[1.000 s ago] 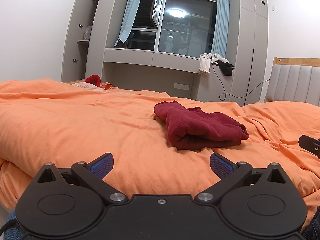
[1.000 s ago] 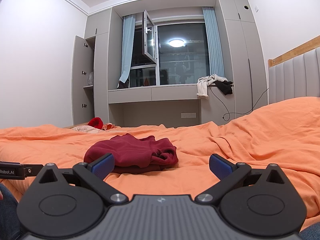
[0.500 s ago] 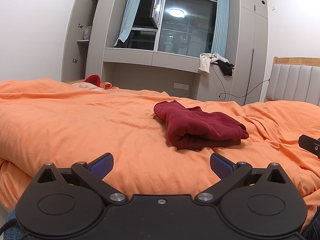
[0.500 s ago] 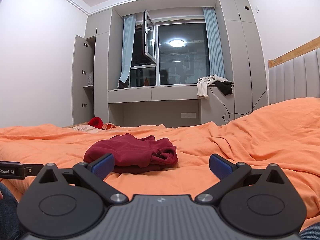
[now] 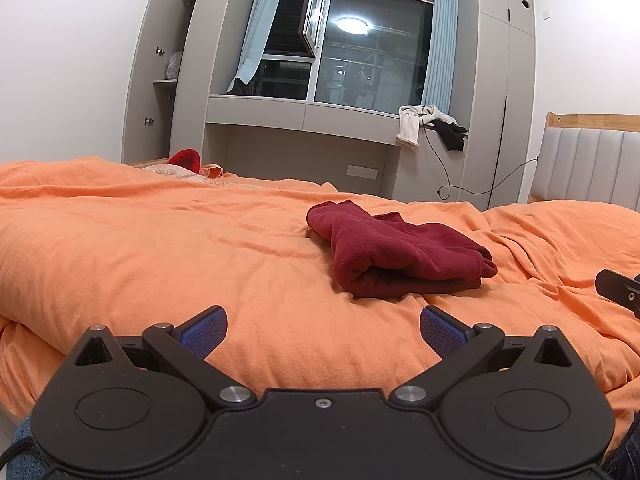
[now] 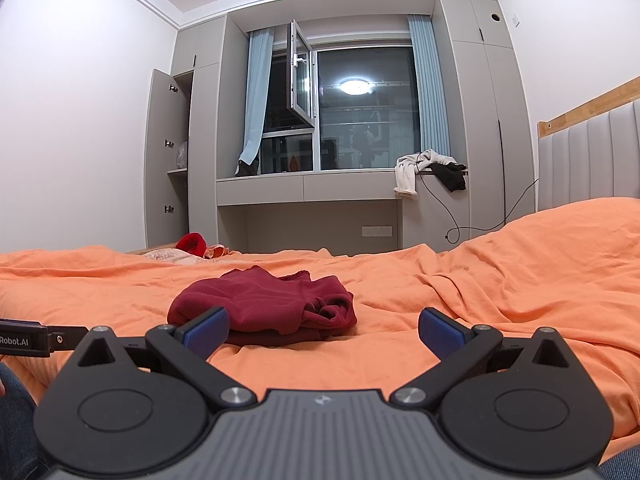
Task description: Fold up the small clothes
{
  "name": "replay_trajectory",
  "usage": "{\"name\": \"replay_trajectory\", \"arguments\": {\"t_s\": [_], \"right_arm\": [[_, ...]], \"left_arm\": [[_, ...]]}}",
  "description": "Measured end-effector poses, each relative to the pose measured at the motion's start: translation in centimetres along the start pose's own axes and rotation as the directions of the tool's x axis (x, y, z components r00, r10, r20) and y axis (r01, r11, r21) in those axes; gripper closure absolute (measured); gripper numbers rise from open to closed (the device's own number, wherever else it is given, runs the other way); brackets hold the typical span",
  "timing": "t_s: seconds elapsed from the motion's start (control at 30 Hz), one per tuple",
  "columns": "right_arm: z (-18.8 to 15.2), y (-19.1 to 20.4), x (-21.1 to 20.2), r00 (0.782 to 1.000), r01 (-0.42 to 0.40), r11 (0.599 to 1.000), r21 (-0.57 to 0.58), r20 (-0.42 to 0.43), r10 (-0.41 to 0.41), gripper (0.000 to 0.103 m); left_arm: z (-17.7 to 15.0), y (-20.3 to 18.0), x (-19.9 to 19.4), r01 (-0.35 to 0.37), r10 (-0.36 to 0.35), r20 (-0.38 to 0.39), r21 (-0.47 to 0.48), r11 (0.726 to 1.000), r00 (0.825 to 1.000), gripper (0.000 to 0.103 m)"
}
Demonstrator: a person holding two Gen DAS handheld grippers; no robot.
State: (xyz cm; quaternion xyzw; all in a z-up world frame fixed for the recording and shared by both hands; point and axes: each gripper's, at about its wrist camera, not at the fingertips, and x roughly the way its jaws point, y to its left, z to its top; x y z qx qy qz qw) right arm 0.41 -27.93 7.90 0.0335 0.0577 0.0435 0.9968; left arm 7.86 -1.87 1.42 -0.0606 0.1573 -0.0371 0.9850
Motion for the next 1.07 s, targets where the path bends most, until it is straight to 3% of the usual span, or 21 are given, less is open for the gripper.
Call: {"name": "replay_trajectory", "arguments": {"t_s": [0.33,1.07], "right_arm": [[0.01,-0.05,-0.05,1.0,0.0,1.0,-0.004,-0.001,0.0,0.0],[0.03,-0.27,-0.12,1.0,-0.002,1.0,-0.009,-0.002,0.002,0.0]], "left_arm": [[-0.79,-0.17,0.69,-0.016,0.016,-0.038,0.011,1.0,0.999,0.0],[-0.52,0.04,0.71,-0.018,0.018,-0.042,0.012,1.0,0.999,0.0]]}}
